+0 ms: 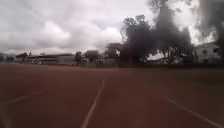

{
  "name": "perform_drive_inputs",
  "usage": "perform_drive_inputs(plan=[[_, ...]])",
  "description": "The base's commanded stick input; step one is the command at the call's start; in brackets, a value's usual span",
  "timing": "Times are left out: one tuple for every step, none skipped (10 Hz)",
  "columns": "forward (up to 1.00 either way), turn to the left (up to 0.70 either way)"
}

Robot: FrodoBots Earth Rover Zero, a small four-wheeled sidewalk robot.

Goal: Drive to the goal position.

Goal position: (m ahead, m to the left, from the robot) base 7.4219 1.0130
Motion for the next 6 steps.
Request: perform_drive_inputs(plan=[[0.85,-0.34],[0.85,-0.34],[0.85,-0.34],[0.85,0.00],[0.85,0.00],[0.85,0.00]])
